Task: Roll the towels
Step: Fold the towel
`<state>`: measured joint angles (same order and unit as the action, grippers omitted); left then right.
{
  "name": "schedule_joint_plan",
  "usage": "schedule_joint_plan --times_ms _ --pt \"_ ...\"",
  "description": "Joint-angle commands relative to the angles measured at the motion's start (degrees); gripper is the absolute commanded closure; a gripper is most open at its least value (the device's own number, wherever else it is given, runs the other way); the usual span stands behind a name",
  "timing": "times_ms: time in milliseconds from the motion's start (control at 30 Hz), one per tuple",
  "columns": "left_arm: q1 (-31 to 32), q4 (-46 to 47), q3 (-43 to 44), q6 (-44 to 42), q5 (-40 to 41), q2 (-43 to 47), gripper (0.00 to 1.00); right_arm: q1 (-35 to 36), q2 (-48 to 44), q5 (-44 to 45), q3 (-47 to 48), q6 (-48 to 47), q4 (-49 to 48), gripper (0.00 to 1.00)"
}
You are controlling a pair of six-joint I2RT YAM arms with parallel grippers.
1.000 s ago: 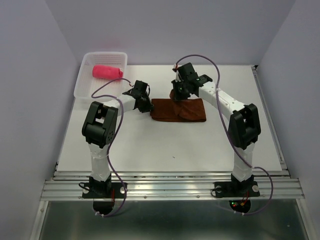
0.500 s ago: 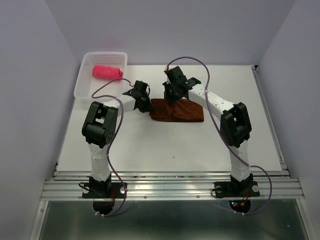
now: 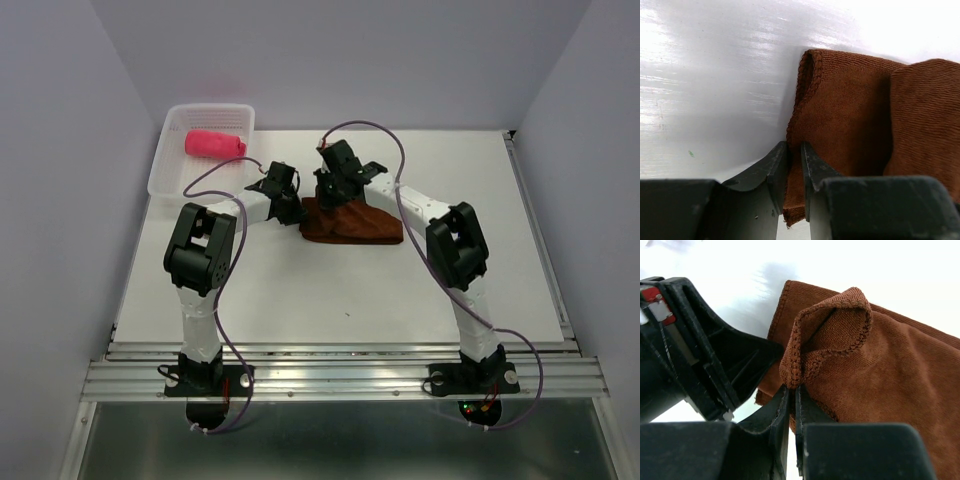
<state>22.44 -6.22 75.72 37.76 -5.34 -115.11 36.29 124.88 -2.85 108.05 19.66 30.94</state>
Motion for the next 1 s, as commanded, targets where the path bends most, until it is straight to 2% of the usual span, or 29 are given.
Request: schedule_joint_plan --times_ms 0,133,200,333,367,467,700,867,933,967 --pt "0.2 -1.9 -1.6 -0.4 0.5 1.6 0.71 0.7 1.7 -2.1 2.1 2.5 -5.3 0.97" --pt "0.2 -2.4 -1.4 -0.1 1.0 2.0 0.71 0.7 3.1 -3.1 1.5 4.4 -8.1 0.96" --pt "0.2 -2.8 -1.2 0.1 1.4 2.3 0.71 0.7 3.7 -3.6 1.7 5.0 -8.6 0.92" --pt "0.1 -4.0 -1.1 0.7 2.8 3.7 0.69 0.7 5.1 -4.5 2.5 6.2 -8.6 0.78" --pt "-0.1 -4.8 -1.3 0.7 2.9 4.6 0.69 0.7 5.0 -4.9 2.5 6.4 -8.6 0.67" --pt "-0.2 -5.3 -2.9 1.7 4.5 6.5 0.66 0.7 3.8 -7.2 2.3 6.4 -8.9 0.55" --pt "-0.5 -7.8 -4.5 3.1 8.9 10.7 0.64 0.7 -0.2 -10.5 0.8 6.1 -9.4 0.45" --pt "-0.6 -10.7 -5.6 4.1 12.0 14.2 0.62 0.0 -5.7 -6.4 -2.8 5.4 -9.4 0.31" --pt "-0.6 -11.8 -5.8 4.3 12.8 16.3 0.58 -1.5 -8.9 -6.3 -4.9 5.5 -9.5 0.08" --pt "-0.6 -12.5 -5.7 4.4 12.8 17.5 0.57 -2.5 -10.0 -6.5 -6.3 5.1 -9.4 0.00"
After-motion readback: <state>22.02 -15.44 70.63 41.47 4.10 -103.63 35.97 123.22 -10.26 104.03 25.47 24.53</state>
